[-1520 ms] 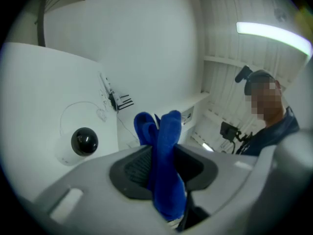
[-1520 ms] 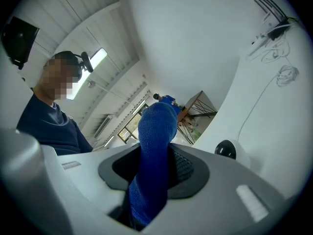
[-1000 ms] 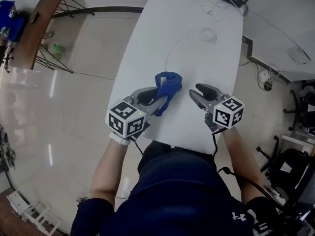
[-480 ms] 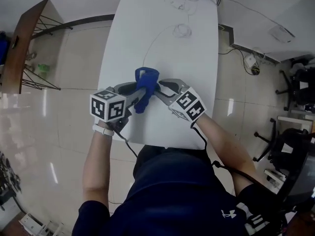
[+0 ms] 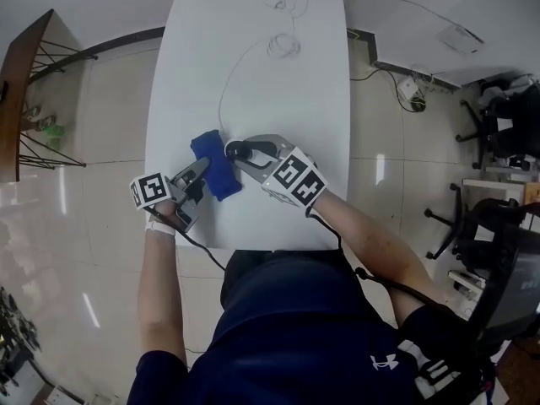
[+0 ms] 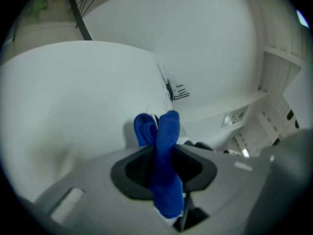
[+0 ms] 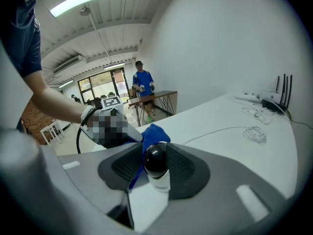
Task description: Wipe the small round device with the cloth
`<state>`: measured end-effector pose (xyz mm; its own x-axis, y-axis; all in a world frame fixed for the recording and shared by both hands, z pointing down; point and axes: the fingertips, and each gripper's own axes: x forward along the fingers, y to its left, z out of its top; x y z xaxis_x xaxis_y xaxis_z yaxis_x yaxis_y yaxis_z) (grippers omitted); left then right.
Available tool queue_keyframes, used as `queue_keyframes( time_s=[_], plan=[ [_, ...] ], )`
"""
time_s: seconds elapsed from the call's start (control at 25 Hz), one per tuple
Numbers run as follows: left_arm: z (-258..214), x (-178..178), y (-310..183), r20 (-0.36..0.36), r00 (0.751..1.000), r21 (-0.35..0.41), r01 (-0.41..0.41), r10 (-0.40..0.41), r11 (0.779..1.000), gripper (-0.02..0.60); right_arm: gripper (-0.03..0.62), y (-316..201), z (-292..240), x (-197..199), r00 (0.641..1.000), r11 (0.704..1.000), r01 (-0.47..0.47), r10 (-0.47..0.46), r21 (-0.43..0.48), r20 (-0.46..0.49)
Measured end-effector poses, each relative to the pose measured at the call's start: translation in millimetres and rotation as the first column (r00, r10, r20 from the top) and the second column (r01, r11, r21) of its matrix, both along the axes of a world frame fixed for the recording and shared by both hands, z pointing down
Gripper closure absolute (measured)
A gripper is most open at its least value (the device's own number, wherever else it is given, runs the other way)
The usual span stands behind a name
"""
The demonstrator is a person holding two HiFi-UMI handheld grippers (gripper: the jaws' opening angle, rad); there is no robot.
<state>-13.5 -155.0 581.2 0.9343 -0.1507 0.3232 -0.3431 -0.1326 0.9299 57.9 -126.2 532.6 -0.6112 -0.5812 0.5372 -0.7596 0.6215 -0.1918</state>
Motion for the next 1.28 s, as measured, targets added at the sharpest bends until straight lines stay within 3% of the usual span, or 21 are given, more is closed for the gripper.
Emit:
queue_keyframes(
  time_s=[0.16, 0.24, 0.32, 0.36, 0.48, 0.56, 0.6, 0.68, 0.72, 0.76, 0.8, 0.84, 0.88, 1.04, 1.12, 1.2, 1.28],
  plan=[
    [11.5, 1.8, 7.4, 0.155, 0.986, 0.092, -0.07, 0.055, 0.993, 0.465, 0.436, -0.7, 1.2, -0.1, 1.0, 1.0, 0.006, -0.006, -0.002, -0.002],
    [-3.6, 11.8, 11.1, 0.203, 0.975, 0.181, -0.123, 0.085, 0.976, 0.465, 0.436, 2.6, 2.3, 4.3, 1.0, 1.0, 0.008, -0.008, -0.008, -0.008],
    [-25.3, 26.0, 15.5, 0.262, 0.958, 0.301, -0.2, 0.121, 0.932, 0.463, 0.436, 7.7, 2.7, 13.5, 1.0, 1.0, 0.0, -0.001, -0.015, -0.02],
    [-37.1, 31.8, 14.6, 0.294, 0.948, 0.372, -0.232, 0.124, 0.899, 0.463, 0.436, 9.4, 3.1, 18.6, 1.0, 1.0, -0.004, 0.004, -0.017, -0.025],
    [-80.6, 43.0, 14.9, 0.37, 0.921, 0.567, -0.329, 0.124, 0.755, 0.463, 0.436, 6.8, 3.1, 21.4, 1.0, 1.0, -0.007, 0.007, -0.011, -0.028],
    [-109.1, 52.8, 30.0, 0.432, 0.885, 0.651, -0.438, 0.172, 0.619, 0.463, 0.436, 2.7, 2.6, 15.0, 1.0, 1.0, -0.001, 0.001, -0.004, -0.024],
    [-116.6, 57.1, 37.7, 0.487, 0.852, 0.677, -0.506, 0.191, 0.534, 0.463, 0.436, 1.1, 2.1, 12.5, 1.0, 1.0, 0.002, -0.002, 0.0, -0.024],
    [-117.7, 63.6, 48.9, 0.619, 0.76, 0.682, -0.646, 0.198, 0.344, 0.463, 0.436, -0.3, 1.6, 10.6, 0.999, 1.0, 0.01, -0.009, 0.009, -0.035],
    [-115.3, 67.0, 52.8, 0.67, 0.714, 0.666, -0.699, 0.201, 0.261, 0.463, 0.436, -0.3, 1.7, 10.5, 0.999, 1.0, 0.014, -0.013, 0.015, -0.043],
    [-112.6, 70.4, 54.6, 0.7, 0.682, 0.65, -0.732, 0.213, 0.207, 0.463, 0.436, -0.4, 1.9, 10.7, 0.999, 1.0, 0.017, -0.016, 0.021, -0.052],
    [-109.8, 73.4, 53.4, 0.709, 0.664, 0.638, -0.747, 0.238, 0.188, 0.463, 0.441, -0.9, 2.0, 11.1, 0.998, 1.0, 0.017, -0.016, 0.025, -0.058],
    [-106.6, 75.8, 48.7, 0.701, 0.658, 0.628, -0.752, 0.275, 0.198, 0.463, 0.447, -1.8, 2.1, 11.7, 0.998, 0.999, 0.015, -0.014, 0.028, -0.061],
    [-103.4, 77.2, 41.0, 0.683, 0.656, 0.616, -0.754, 0.322, 0.228, 0.463, 0.451, -2.9, 2.0, 12.2, 0.998, 0.999, 0.013, -0.011, 0.03, -0.062],
    [-96.8, 77.7, 1.0, 0.551, 0.66, 0.532, -0.75, 0.511, 0.394, 0.463, 0.453, -6.5, -0.3, 11.2, 1.0, 1.0, -0.008, 0.009, 0.023, -0.028],
    [-88.0, 76.8, -17.3, 0.487, 0.67, 0.488, -0.741, 0.56, 0.462, 0.471, 0.453, -6.2, -2.5, 10.3, 1.0, 1.0, -0.023, 0.023, 0.009, 0.002],
    [-73.4, 74.3, -30.4, 0.454, 0.675, 0.45, -0.737, 0.581, 0.504, 0.515, 0.453, -3.6, -5.0, 9.7, 0.999, 0.999, -0.033, 0.033, -0.003, 0.023],
    [-58.9, 71.5, -38.8, 0.432, 0.681, 0.419, -0.732, 0.591, 0.538, 0.517, 0.453, -1.6, -6.9, 8.5, 0.999, 0.999, -0.036, 0.036, -0.008, 0.034]
  ],
)
